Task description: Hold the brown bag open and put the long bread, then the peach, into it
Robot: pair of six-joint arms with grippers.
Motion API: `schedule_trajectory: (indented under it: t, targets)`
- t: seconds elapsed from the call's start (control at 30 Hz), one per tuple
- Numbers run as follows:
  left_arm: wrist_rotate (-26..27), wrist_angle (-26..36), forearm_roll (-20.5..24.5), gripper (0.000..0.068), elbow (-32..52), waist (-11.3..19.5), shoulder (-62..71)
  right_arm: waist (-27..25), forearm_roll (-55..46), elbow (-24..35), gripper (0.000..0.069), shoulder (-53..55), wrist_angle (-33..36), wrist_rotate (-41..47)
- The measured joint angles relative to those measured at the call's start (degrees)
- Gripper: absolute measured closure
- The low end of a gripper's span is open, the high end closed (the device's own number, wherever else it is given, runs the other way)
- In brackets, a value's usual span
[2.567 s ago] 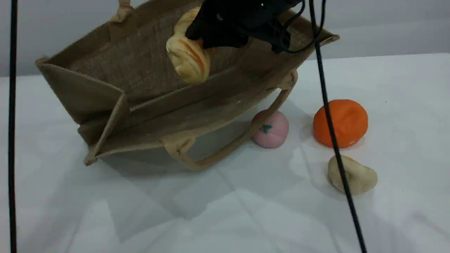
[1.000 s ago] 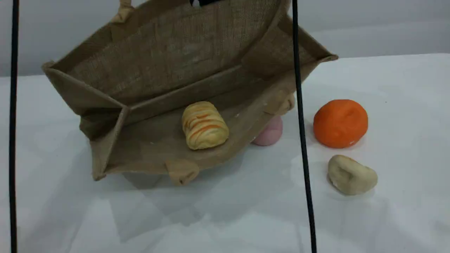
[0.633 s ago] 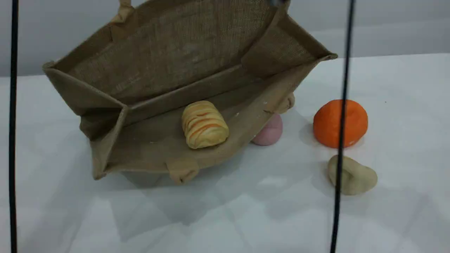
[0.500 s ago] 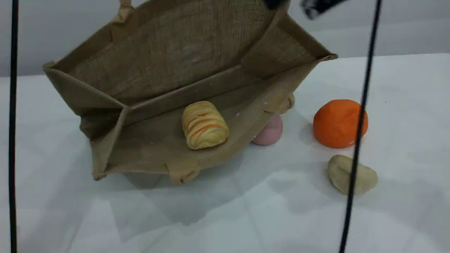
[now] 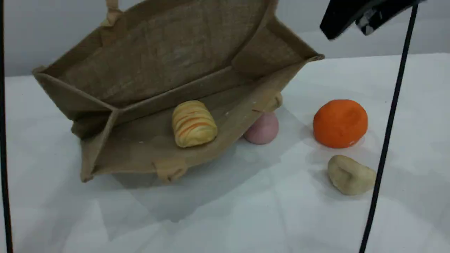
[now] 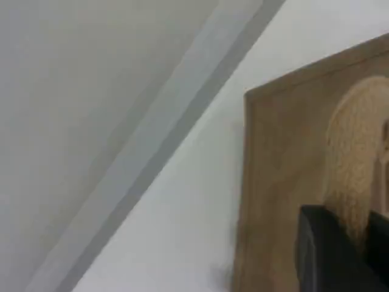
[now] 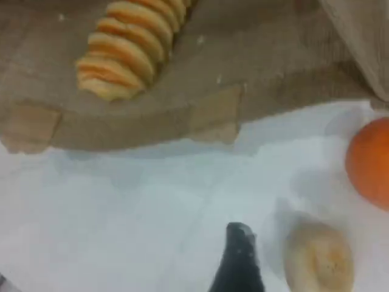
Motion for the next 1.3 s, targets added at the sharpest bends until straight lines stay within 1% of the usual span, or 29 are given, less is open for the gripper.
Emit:
schedule_trajectory:
  t: [0.1, 0.33, 0.43, 0.63, 0.77, 0.9, 0.97, 1.17, 1.3]
  targets:
    - [-1.1, 0.0, 1.5, 0.0583, 0.0, 1.8, -1.1, 0.0, 0.1, 0.0, 0.0193, 2.0, -1.7, 0.0]
    - [-1.0, 0.0, 1.0, 0.0583, 0.1, 5.9, -3.4, 0.1, 0.7, 0.0, 0.0193, 8.2, -5.8, -0.5]
    - [-1.0, 0.0, 1.0, 0.0583, 0.1, 7.0, -3.4, 0.1, 1.9, 0.0, 0.0193, 10.6, -7.4, -0.5]
    - [-1.2, 0.0, 1.1, 0.0583, 0.1, 7.5, -3.2, 0.3, 6.5, -0.1, 0.0193, 14.6, -10.7, -3.0]
    - [-2.6, 0.0, 0.8, 0.0583, 0.1, 7.5, -3.2, 1.2, 10.0, -0.1, 0.0193, 15.9, -12.4, -6.1]
    - [-2.7, 0.0, 0.8, 0.0583, 0.1, 7.5, -3.2, 3.8, 11.2, -0.1, 0.0193, 17.3, -15.3, -8.7]
    - [-3.6, 0.0, 0.8, 0.0583, 0.1, 7.5, -3.2, 5.5, 11.9, -0.1, 0.0193, 18.2, -16.7, -9.5]
    - [-3.6, 0.0, 0.5, 0.0583, 0.1, 7.5, -3.1, 9.9, 12.1, -0.1, 0.0193, 20.9, -23.8, -10.8]
    - [-3.6, 0.0, 0.4, 0.0583, 0.1, 7.5, -3.1, 10.6, 12.0, -1.5, 0.0193, 23.4, -26.9, -11.0]
